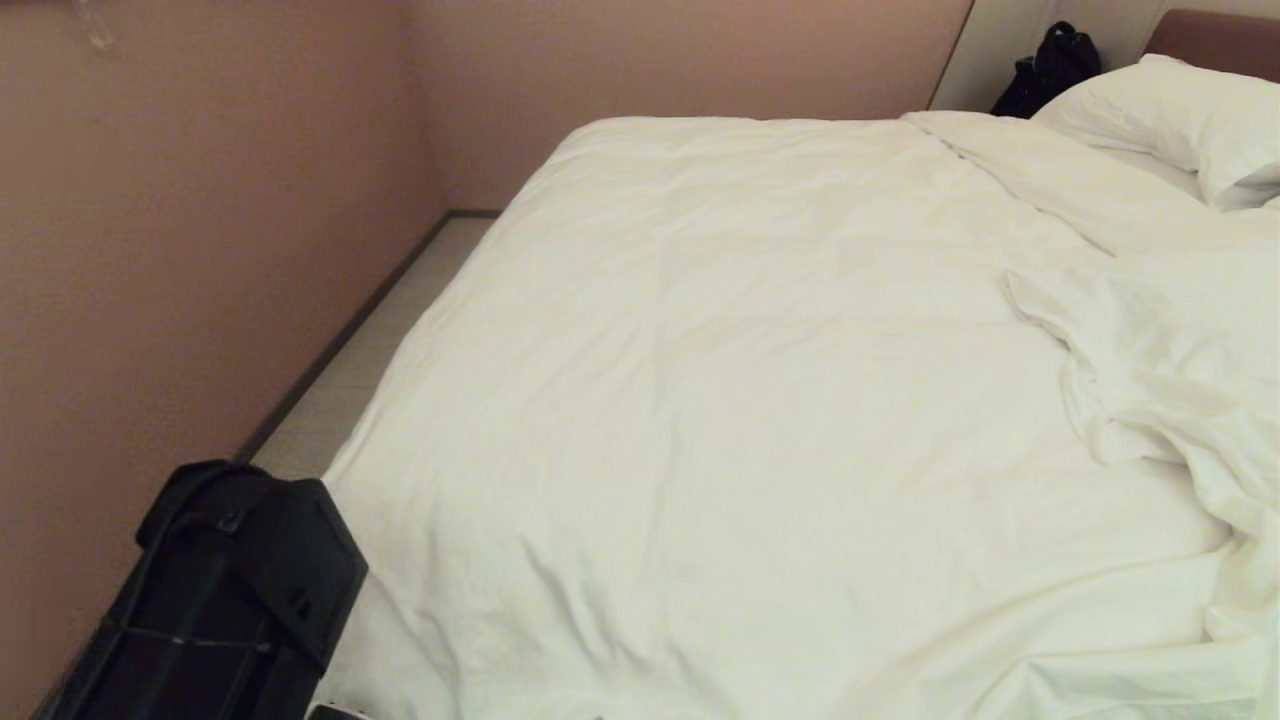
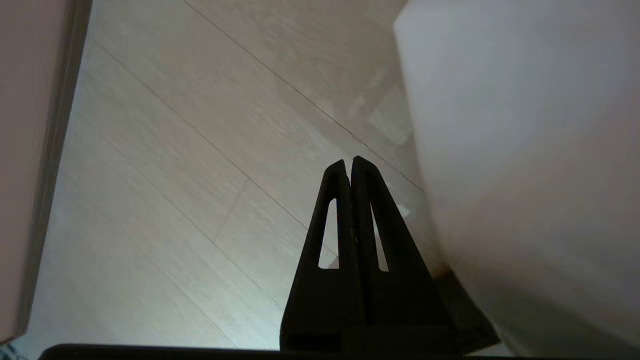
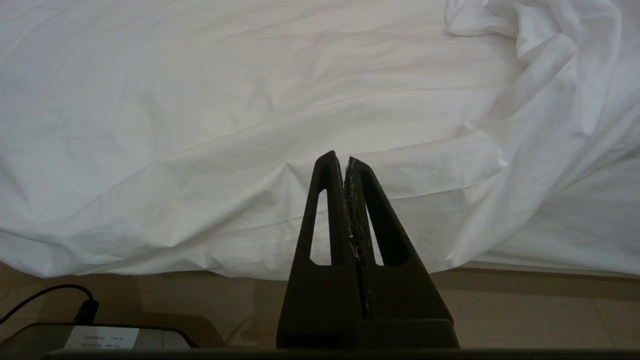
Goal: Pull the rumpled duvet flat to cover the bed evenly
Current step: Flatten the corners of the folded blanket, then hold the folded corner of the quilt
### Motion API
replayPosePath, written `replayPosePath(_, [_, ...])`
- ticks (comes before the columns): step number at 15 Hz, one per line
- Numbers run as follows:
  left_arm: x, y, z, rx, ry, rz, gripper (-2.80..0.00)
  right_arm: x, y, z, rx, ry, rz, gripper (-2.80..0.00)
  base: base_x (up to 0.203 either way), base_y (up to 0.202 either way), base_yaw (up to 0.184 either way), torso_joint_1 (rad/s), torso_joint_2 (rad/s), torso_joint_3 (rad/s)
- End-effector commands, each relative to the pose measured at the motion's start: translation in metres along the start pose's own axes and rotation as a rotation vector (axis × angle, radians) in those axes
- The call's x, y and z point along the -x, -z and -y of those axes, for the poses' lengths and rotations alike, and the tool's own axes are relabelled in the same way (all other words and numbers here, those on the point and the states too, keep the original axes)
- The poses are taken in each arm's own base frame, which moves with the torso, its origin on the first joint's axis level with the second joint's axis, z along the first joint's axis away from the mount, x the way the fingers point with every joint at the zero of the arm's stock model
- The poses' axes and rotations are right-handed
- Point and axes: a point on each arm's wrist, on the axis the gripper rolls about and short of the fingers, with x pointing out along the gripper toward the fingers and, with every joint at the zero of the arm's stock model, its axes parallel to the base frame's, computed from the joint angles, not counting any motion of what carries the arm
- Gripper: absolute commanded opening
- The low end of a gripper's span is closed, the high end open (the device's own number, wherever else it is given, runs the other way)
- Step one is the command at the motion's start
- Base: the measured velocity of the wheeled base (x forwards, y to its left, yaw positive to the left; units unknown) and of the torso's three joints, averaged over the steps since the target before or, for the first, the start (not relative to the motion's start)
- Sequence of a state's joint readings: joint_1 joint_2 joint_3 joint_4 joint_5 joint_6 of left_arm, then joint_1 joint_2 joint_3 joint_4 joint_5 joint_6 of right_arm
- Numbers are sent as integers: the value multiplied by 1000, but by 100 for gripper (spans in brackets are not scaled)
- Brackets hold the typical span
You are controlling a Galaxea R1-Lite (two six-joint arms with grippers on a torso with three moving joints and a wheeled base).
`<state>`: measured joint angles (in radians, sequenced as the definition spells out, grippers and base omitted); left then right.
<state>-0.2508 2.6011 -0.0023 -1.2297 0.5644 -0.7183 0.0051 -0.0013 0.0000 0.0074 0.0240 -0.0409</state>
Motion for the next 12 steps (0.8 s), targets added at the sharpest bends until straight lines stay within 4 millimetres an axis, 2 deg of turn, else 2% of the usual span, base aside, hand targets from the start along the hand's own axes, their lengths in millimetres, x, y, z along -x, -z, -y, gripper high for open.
replayPosePath(1, [7,-6,3,25,30,47,-280,0,0,0,1,0,-2,-280,0,0,0,0,0,0])
replayPosePath(3, [26,-24,5,97,103,133,-280,0,0,0,1,-2,-2,-280,0,0,0,0,0,0])
replayPosePath(6, [71,-52,-6,195,231,271,-280,0,0,0,1,-1,-2,-280,0,0,0,0,0,0])
replayPosePath(9, [106,-54,-30,180,260,296,-280,0,0,0,1,-2,-2,-280,0,0,0,0,0,0])
replayPosePath(12, [131,-49,-56,131,277,325,-280,0,0,0,1,-2,-2,-280,0,0,0,0,0,0])
